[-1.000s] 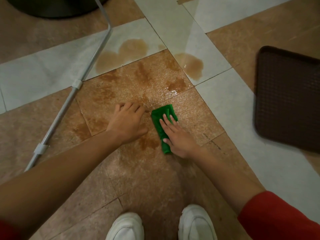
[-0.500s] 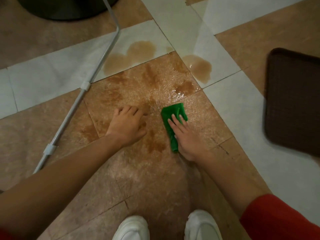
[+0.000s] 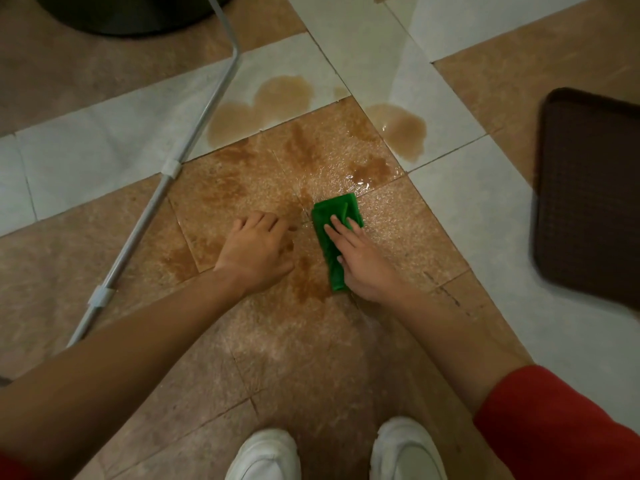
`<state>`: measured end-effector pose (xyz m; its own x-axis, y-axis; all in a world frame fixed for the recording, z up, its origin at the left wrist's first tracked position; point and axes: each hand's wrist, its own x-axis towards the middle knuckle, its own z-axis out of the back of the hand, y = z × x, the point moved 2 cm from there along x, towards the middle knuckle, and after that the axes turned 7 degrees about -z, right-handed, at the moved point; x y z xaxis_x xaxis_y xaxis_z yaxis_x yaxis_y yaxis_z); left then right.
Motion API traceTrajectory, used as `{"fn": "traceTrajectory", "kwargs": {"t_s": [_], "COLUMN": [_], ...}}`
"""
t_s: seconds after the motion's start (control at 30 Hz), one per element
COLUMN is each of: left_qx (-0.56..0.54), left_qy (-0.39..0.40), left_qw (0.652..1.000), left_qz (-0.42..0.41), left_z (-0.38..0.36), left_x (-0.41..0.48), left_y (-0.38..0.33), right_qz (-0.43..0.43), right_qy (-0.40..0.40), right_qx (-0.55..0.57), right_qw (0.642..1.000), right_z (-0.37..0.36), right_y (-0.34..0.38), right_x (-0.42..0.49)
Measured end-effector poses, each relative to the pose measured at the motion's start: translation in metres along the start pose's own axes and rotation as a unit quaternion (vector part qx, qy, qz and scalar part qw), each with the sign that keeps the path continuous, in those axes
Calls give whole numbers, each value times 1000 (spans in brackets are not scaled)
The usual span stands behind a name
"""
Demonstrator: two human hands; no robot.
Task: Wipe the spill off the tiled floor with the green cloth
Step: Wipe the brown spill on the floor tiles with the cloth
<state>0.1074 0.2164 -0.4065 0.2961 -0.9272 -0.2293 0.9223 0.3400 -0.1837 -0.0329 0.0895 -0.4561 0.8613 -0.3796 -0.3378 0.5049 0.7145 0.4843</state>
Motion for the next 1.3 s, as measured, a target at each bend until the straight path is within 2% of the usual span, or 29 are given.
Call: {"fn": "traceTrajectory", "kwargs": {"t_s": [0.1, 0.3, 0.4, 0.47, 0.6, 0.7, 0.8, 0.93, 1.07, 1.2, 1.3], "left_qx": [-28, -102, -111, -101, -54, -53, -80, -96, -76, -16, -15], "left_qy": [-3, -27, -50, -32, 8, 9, 11, 6, 8, 25, 27], "left_qw": [1000, 994, 992, 994, 998, 998, 996, 995, 996, 999, 996], "left_qz": [-7, -32, -38, -27, 15, 45, 42, 32, 48, -23, -86], "left_z": [-2, -18, -24, -29, -43, -50, -52, -46, -42, -49, -56], "left_x": [5, 30, 45, 53, 64, 66, 64, 68, 76, 58, 35], "left_y": [-9, -37, -57, -67, -80, -86, -85, -77, -77, -80, -72], "right_qz": [11, -14, -50, -76, -74, -109, -127, -124, -126, -129, -135], "right_qy": [-5, -139, -133, -127, -136, -134, -126, -112, -136, -138, -130], "right_qx": [10, 57, 32, 25, -7, 5, 15, 20, 46, 50, 47], "right_qw": [1000, 989, 989, 989, 988, 985, 984, 986, 982, 981, 981], "right_z": [19, 51, 46, 43, 42, 42, 40, 37, 44, 45, 41], "right_y": [-5, -32, -40, -46, -57, -65, -68, -65, -62, -60, -59], "right_x": [6, 2, -2, -6, -13, -16, -19, -21, -19, -19, -22]}}
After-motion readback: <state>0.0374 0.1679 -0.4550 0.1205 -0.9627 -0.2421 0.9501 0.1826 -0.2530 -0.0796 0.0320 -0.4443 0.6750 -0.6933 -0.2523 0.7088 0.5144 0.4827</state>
